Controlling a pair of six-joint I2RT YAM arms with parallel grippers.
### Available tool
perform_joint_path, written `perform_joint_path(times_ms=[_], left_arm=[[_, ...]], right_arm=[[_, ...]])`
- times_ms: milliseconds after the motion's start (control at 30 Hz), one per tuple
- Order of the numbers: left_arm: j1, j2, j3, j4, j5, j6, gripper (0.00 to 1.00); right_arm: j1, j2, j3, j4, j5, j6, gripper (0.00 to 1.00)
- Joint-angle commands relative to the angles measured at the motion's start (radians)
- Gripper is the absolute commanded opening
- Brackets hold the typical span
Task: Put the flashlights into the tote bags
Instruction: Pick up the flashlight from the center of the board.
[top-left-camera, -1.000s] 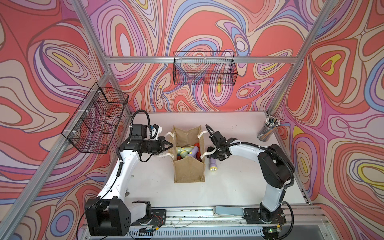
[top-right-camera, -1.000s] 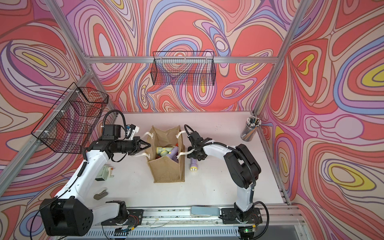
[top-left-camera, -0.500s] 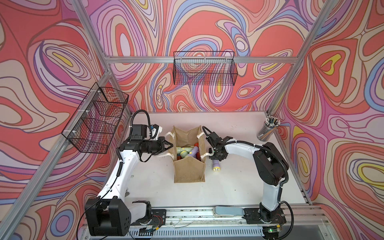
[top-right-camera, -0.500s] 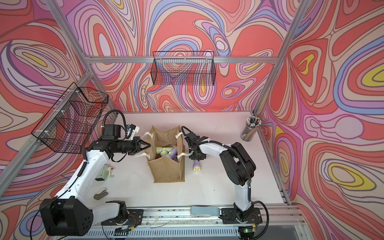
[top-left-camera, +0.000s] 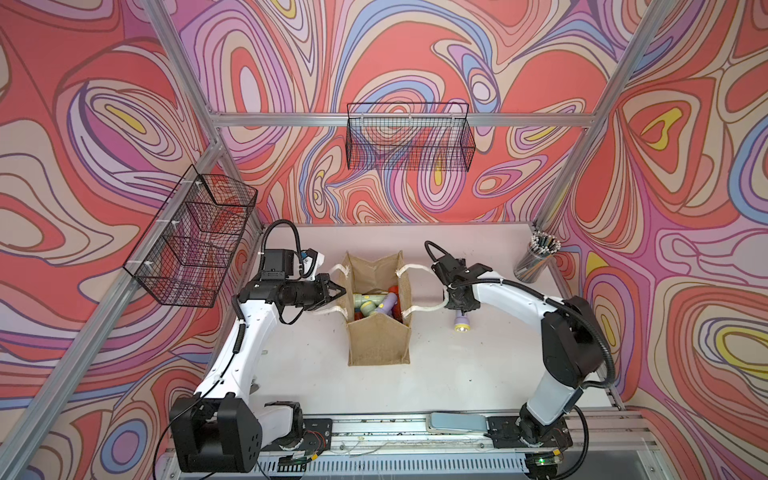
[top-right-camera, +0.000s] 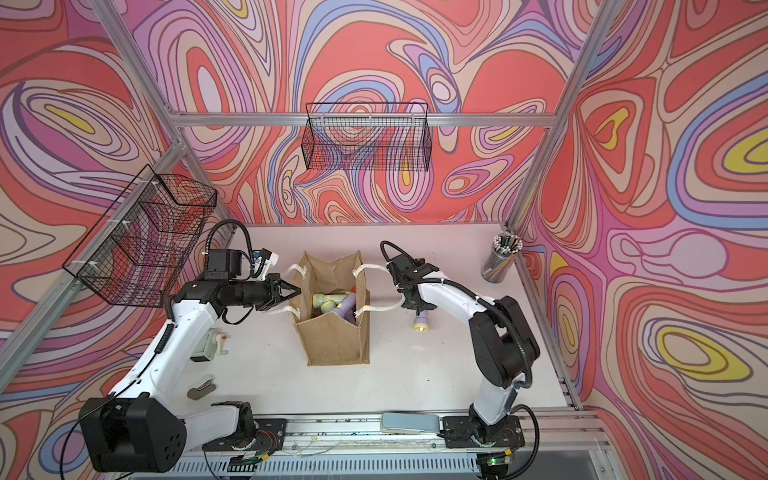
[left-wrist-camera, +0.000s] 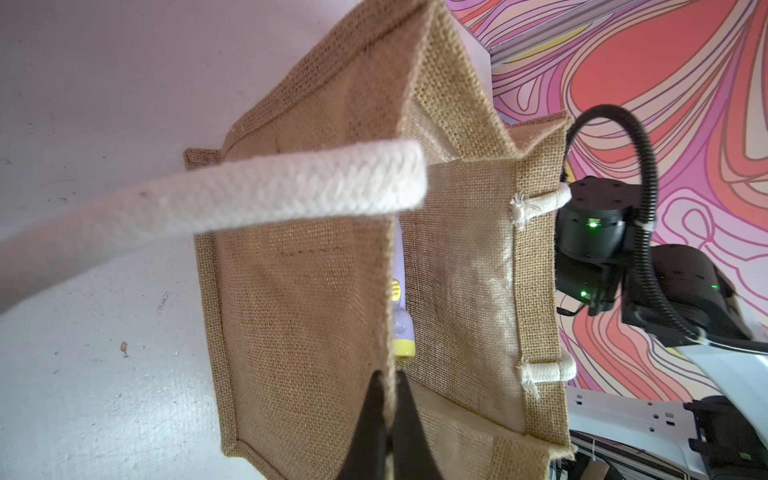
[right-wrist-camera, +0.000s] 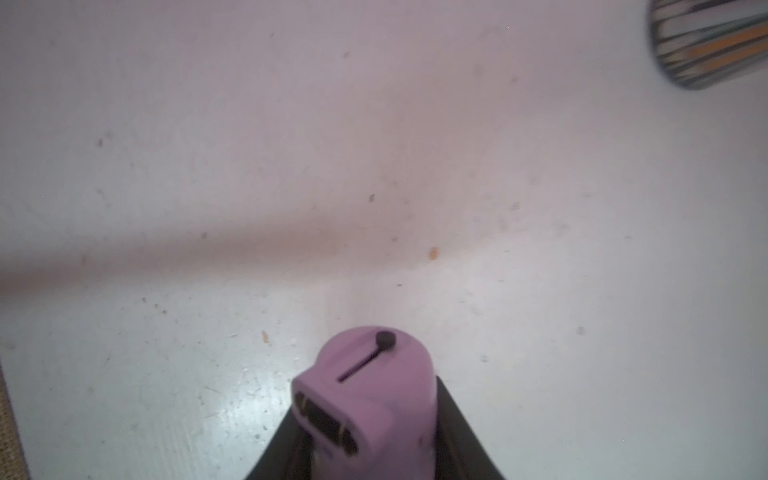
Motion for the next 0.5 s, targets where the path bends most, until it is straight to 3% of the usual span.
perform_joint_path(times_ms=[0,200,267,467], left_arm=[[-0.001,-0.020,0.029,-0.021,-0.020,0.019,0.03],[0.000,-0.026,0.029,-0.021,-0.013,0.021,0.03],[0.000,-0.025,0.031,-0.018,-0.010,0.019,0.03],[0.000,-0.023,0.029,-0.004,0.004,0.007,0.03]], right_arm=[[-0.021,-0.058,0.037,-0.131,0.182,-0.017,0.20],[-0.052,-0.173,0.140,-0.225,0.299,-0.038,0.20],[-0.052,-0.209,0.200,-0.231,0.282,-0.046,0.19],[-0.052,-0.346,0.262,0.022,-0.108,-0.111,0.19]])
